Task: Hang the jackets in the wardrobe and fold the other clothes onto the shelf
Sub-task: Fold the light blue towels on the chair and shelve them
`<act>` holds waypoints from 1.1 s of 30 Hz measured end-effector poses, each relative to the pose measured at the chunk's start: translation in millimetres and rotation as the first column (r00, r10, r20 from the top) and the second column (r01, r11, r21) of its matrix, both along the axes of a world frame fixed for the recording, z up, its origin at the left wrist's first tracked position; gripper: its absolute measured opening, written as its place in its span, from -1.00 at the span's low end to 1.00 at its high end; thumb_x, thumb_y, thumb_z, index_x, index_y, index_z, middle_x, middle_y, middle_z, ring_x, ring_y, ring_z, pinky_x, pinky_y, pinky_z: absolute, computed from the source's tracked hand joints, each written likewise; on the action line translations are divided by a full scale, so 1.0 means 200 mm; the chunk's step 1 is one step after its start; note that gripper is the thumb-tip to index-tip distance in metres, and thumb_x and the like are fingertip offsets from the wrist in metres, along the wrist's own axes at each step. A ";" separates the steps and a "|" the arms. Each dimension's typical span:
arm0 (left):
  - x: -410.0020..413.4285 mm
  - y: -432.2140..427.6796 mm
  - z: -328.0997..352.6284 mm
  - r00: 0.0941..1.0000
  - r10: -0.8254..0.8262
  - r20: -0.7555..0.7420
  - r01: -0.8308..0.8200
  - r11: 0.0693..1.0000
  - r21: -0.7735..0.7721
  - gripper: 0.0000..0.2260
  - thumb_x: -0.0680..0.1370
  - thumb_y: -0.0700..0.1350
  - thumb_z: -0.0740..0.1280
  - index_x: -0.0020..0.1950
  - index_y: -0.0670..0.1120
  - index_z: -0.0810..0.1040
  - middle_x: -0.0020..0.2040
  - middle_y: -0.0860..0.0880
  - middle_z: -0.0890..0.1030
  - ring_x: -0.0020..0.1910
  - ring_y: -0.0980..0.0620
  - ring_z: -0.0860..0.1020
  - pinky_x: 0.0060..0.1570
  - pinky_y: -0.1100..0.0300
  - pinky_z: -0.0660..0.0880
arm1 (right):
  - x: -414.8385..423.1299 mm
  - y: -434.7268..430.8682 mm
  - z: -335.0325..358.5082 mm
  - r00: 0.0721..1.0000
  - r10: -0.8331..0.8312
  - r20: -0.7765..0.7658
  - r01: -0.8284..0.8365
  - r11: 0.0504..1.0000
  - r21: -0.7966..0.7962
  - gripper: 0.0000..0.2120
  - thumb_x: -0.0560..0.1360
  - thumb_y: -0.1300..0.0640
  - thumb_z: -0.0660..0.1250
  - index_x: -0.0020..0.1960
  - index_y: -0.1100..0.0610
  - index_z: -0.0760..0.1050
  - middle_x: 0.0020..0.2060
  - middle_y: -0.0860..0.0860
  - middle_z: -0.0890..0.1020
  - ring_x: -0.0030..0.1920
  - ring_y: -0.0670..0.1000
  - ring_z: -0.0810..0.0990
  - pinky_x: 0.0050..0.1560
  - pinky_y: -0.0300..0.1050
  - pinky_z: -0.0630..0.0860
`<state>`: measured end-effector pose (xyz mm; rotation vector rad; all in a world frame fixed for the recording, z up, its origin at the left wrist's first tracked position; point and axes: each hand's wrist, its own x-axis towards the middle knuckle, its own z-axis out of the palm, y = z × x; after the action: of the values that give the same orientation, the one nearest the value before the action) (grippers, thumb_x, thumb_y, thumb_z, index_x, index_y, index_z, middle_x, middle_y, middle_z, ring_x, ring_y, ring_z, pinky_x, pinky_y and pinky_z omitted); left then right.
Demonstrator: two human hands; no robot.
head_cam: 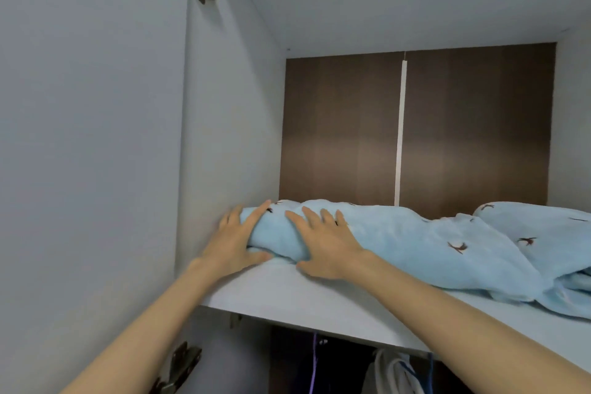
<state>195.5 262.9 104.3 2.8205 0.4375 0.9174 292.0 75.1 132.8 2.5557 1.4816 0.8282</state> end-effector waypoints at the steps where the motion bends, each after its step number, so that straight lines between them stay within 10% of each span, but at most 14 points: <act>1: 0.01 0.00 0.00 1.000 -0.010 -0.009 0.010 1.000 -0.003 -0.10 0.44 0.15 0.43 0.55 0.24 -0.16 0.53 -0.17 0.04 0.50 -0.17 0.06 0.42 0.01 0.15 | 0.02 0.05 0.00 0.997 -0.065 0.042 0.066 0.998 -0.020 -0.13 0.50 -0.04 0.31 0.58 -0.02 -0.22 0.54 0.15 0.02 0.48 0.29 0.09 0.46 0.27 -0.02; 8: 0.05 -0.04 0.09 0.997 0.053 0.049 -0.066 0.941 0.332 0.03 0.38 0.03 0.45 0.49 0.24 -0.34 0.55 -0.03 0.05 0.53 -0.13 0.01 0.49 -0.08 0.02 | 0.14 0.03 0.12 0.978 -0.045 0.202 0.009 0.984 0.176 -0.44 0.47 0.21 0.19 0.45 0.01 0.17 0.18 0.08 0.51 0.10 0.17 0.47 0.02 0.03 0.42; 14: 0.16 -0.04 0.14 0.910 0.150 0.387 -0.336 0.813 0.475 -0.20 0.51 -0.34 0.22 0.51 0.15 -0.20 0.29 -0.11 0.42 0.26 -0.14 0.41 0.42 -0.11 0.18 | 0.21 -0.12 0.24 0.994 0.039 0.098 -0.075 0.914 0.399 -0.56 0.50 0.25 0.18 0.35 0.01 0.28 -0.07 0.03 0.57 -0.07 0.14 0.47 -0.15 0.03 0.47; 19: 0.13 -0.07 0.18 0.913 0.367 0.179 -0.408 0.836 0.366 -0.27 0.62 -0.18 0.14 0.45 0.18 -0.39 0.54 -0.20 -0.01 0.52 -0.20 0.03 0.49 0.01 -0.01 | 0.16 -0.10 0.11 0.981 0.170 0.092 -0.192 0.921 0.339 -0.59 0.48 0.09 0.25 0.31 -0.05 0.32 0.03 -0.04 0.59 -0.06 0.12 0.47 -0.07 0.02 0.48; 24: -0.02 -0.20 0.23 0.935 0.329 -0.129 -0.273 0.904 0.329 0.30 0.24 0.06 0.60 0.47 0.13 -0.49 0.48 -0.18 -0.46 0.48 -0.29 -0.38 0.45 -0.26 -0.11 | 0.15 -0.10 0.09 0.950 0.294 -0.108 -0.274 0.947 0.166 -0.50 0.39 -0.20 0.38 0.29 -0.19 0.38 0.07 -0.25 0.54 0.02 -0.14 0.42 0.17 -0.10 0.34; 28: 0.01 -0.28 0.24 0.963 0.056 -0.264 0.061 0.908 0.414 0.18 0.26 0.23 0.53 0.55 0.14 -0.29 0.59 0.00 -0.21 0.55 -0.05 -0.27 0.44 -0.31 -0.26 | 0.14 -0.20 0.17 0.850 0.348 -0.395 -0.288 0.936 0.204 -0.45 0.35 -0.31 0.42 0.30 -0.29 0.38 0.02 -0.33 0.49 0.06 -0.31 0.38 0.10 -0.29 0.26; 31: 0.06 -0.29 0.17 0.965 -0.052 -0.259 0.128 0.950 0.284 -0.12 0.39 0.15 0.43 0.54 0.21 -0.06 0.55 0.03 0.13 0.53 -0.04 0.09 0.46 -0.24 -0.06 | 0.18 -0.34 0.22 0.913 0.093 -0.396 -0.089 0.996 0.029 -0.22 0.25 -0.39 0.41 0.38 -0.46 0.11 0.37 -0.19 0.32 0.31 -0.02 0.23 0.38 0.04 0.22; 33: 0.08 -0.28 0.11 0.970 -0.127 -0.206 0.180 0.947 0.265 -0.19 0.40 0.08 0.40 0.48 0.31 -0.06 0.56 -0.01 0.02 0.53 -0.06 0.06 0.44 -0.25 -0.01 | 0.22 -0.46 0.22 0.943 -0.190 -0.274 0.148 0.975 -0.165 0.01 0.16 -0.43 0.42 0.37 -0.53 -0.20 0.53 -0.20 -0.01 0.46 0.19 0.05 0.41 0.37 -0.02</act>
<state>211.9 206.5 126.9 3.1604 0.1068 0.7391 336.4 -17.2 177.3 2.7329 1.3027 0.3247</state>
